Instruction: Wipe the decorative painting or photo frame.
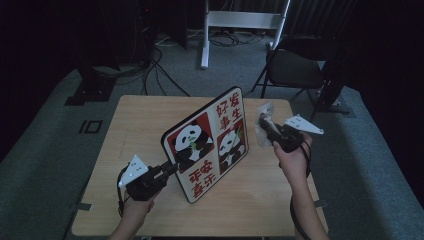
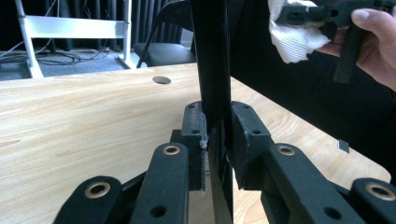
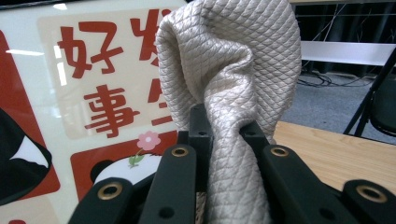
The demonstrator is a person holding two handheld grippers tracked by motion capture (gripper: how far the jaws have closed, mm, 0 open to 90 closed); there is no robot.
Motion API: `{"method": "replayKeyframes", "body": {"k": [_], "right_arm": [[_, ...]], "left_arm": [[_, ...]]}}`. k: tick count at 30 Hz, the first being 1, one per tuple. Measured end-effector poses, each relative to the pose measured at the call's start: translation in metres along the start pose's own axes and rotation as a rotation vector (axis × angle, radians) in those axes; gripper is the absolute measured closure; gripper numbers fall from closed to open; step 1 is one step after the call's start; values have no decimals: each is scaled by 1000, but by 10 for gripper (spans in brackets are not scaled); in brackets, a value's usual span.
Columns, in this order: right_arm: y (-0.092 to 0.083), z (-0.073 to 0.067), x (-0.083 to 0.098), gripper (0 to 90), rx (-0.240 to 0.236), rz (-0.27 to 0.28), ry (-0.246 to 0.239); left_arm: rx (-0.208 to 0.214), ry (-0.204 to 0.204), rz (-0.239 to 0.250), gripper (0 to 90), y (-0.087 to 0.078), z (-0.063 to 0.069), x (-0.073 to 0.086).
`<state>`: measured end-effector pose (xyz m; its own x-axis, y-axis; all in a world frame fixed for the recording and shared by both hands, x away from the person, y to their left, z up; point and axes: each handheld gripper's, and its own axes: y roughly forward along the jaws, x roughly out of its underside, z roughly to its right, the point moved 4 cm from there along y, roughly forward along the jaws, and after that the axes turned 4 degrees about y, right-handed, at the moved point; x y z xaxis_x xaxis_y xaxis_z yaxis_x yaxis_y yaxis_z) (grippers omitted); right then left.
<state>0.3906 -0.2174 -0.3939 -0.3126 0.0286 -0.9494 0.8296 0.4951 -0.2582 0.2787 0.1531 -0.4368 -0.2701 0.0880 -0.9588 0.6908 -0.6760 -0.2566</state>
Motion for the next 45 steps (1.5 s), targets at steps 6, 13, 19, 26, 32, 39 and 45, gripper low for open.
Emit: {"method": "replayKeyframes", "body": {"k": [6,13,19,26,32,39,45], "right_arm": [[0,5,-3,808,10,6,7],[9,13,-16,809,22,17,14],[34,18,-49,809,27,35,5],[61,14,-90,808,27,101,25],[86,12,-101,807,22,101,59],[102,10,-87,809,-38,62,127],[107,12,-58,814,-36,12,159]], "left_arm": [[21,-35,1,775,4,-19,-4],[58,-62,9,786,6,-27,-4],[49,-59,6,785,6,-26,-5],[42,-43,1,784,5,-24,-5],[43,-41,-6,784,4,-23,-5],[44,-39,-11,784,5,-24,-6],[38,-38,-16,783,4,-23,-6]]}}
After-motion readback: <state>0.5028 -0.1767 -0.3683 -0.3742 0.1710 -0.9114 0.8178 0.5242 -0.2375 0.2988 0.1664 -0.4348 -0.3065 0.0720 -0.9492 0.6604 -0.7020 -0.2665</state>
